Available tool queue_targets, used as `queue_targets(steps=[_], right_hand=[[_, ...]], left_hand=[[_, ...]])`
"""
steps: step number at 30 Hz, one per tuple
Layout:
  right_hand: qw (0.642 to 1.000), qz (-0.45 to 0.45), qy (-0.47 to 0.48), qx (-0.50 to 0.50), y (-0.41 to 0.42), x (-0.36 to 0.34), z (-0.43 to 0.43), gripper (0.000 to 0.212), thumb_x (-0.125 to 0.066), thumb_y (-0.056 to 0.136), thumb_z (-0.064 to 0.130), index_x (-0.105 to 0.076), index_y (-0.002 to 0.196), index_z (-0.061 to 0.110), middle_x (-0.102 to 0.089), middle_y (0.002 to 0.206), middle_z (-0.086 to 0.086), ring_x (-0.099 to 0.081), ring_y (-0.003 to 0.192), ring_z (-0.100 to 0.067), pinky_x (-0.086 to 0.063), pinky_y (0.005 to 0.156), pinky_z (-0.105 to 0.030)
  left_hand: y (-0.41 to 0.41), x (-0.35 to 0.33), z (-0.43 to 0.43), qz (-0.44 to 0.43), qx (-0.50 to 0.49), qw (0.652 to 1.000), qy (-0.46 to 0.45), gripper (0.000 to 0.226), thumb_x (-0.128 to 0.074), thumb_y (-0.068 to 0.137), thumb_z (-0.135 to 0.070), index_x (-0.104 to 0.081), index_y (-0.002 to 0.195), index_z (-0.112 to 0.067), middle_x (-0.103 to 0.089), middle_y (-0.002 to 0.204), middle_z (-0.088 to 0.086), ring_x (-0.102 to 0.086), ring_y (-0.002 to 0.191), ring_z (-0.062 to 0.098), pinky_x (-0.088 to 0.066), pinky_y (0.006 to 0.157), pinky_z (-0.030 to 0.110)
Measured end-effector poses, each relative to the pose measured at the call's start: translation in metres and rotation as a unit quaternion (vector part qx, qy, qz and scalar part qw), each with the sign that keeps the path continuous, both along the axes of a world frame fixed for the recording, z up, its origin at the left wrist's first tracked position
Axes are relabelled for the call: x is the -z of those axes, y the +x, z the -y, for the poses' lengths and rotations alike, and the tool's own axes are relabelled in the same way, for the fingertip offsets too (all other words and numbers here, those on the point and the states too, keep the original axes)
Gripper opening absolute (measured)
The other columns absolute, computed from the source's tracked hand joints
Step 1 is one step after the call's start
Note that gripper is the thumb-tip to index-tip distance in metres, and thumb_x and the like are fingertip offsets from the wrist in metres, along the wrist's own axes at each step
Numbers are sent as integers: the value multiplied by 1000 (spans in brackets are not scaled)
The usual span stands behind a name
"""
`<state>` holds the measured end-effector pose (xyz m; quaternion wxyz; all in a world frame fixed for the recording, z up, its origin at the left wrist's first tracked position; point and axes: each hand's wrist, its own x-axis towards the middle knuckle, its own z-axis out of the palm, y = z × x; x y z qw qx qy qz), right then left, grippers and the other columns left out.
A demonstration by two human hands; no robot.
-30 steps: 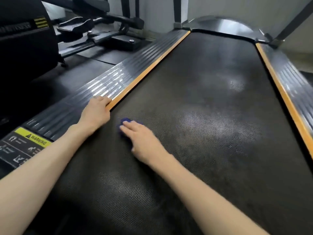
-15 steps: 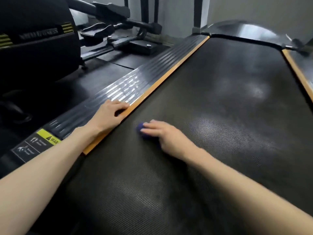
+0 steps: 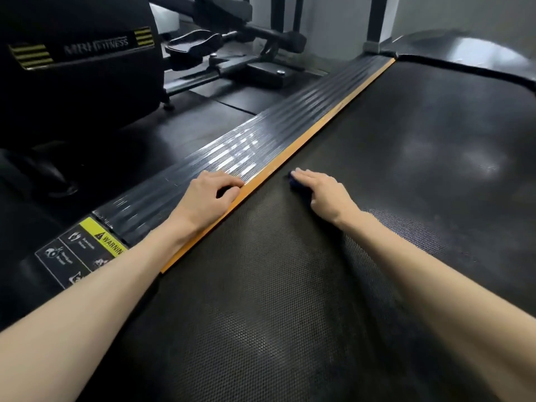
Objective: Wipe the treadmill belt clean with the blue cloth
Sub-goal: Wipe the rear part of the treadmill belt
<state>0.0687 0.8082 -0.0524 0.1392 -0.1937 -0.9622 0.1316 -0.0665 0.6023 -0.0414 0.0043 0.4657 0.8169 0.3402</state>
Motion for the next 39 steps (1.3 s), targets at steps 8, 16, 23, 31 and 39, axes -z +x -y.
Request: queue_targets(steps=[8, 16, 23, 31, 39], right_hand=[[989, 1, 15, -146, 9, 9, -40, 69, -34, 71, -15, -62, 125, 17, -55, 134, 2, -43, 131, -17, -34, 109, -34], [998, -25, -10, 54, -9, 3, -29, 51, -42, 77, -10, -61, 120, 9, -54, 136, -3, -46, 127, -22, -38, 99, -32], [999, -9, 5, 37, 18, 4, -78, 62, -42, 79, -15, -58, 129, 17, -49, 140, 0, -40, 133, -19, -31, 105, -27], [996, -11, -61, -68, 20, 8, 37, 64, -30, 81, -3, -50, 136, 23, -40, 146, 11, -29, 138, -6, -19, 100, -13], [992, 30, -38, 114, 18, -5, -15, 60, -46, 83, -8, -44, 140, 10, -34, 151, -6, -30, 139, -23, -25, 108, -26]], left_hand=[[-1, 6, -2, -48, 21, 998, -30, 33, -50, 89, -32, -59, 119, -21, -58, 119, -8, -41, 103, 11, -32, 95, 26], [-5, 8, -2, -44, 15, 999, -16, 29, -56, 89, -19, -59, 118, -20, -59, 116, -7, -43, 102, 13, -32, 93, 24], [-4, 7, 1, -18, 15, 1000, -15, 33, -54, 87, -15, -59, 118, -24, -60, 117, -11, -41, 102, 7, -31, 87, 19], [-8, 7, 0, -25, 15, 999, -18, 34, -54, 85, -10, -61, 117, -22, -60, 117, -10, -37, 98, 2, -29, 77, 5], [-5, 4, 2, -19, 19, 999, -36, 30, -55, 89, -12, -61, 117, -22, -59, 119, -8, -38, 99, 7, -26, 84, 18]])
